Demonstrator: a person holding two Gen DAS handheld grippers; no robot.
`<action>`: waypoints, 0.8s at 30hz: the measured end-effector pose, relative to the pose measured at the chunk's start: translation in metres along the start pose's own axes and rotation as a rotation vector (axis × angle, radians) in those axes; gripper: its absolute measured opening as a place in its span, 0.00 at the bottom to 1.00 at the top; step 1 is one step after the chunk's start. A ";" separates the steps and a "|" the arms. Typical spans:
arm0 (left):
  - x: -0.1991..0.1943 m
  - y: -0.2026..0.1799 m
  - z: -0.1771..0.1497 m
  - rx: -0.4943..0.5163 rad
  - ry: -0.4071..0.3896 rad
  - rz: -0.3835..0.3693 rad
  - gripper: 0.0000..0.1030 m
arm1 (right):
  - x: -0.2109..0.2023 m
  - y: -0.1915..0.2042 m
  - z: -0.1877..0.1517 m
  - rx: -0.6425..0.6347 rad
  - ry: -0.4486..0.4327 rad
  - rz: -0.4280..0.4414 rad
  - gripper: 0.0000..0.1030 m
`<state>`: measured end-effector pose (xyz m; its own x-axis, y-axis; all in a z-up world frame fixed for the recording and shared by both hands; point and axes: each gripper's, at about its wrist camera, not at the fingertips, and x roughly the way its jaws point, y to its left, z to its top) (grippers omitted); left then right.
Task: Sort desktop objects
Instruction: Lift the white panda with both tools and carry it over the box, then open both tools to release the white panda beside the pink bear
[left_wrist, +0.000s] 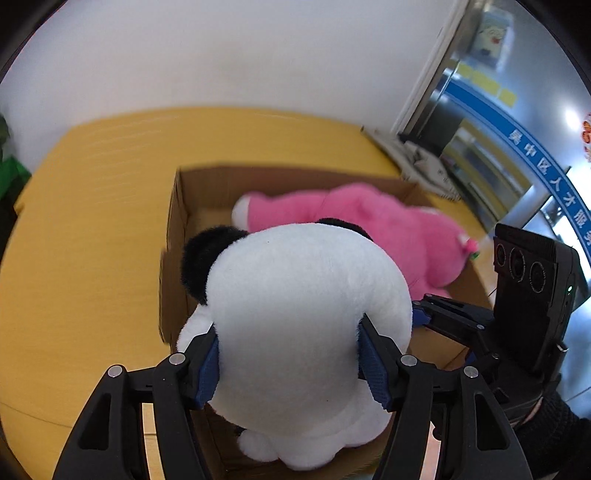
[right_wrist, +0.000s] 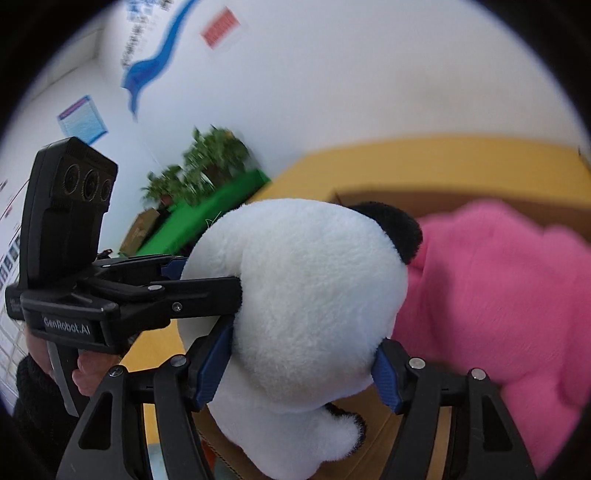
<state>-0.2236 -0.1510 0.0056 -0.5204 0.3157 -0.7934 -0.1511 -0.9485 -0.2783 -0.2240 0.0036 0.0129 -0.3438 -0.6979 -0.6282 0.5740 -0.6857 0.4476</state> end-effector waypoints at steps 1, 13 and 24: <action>0.008 0.002 -0.005 0.002 0.016 0.007 0.68 | 0.009 -0.004 -0.005 0.024 0.040 -0.008 0.65; -0.019 -0.011 -0.021 -0.050 -0.058 0.068 0.88 | -0.004 0.001 -0.014 0.040 0.051 -0.103 0.92; -0.114 -0.078 -0.088 -0.038 -0.260 0.273 1.00 | -0.136 0.030 -0.051 -0.037 -0.212 -0.434 1.00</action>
<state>-0.0784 -0.1105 0.0698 -0.7336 0.0303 -0.6789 0.0512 -0.9937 -0.0997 -0.1219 0.0882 0.0799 -0.6992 -0.3783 -0.6067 0.3686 -0.9178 0.1475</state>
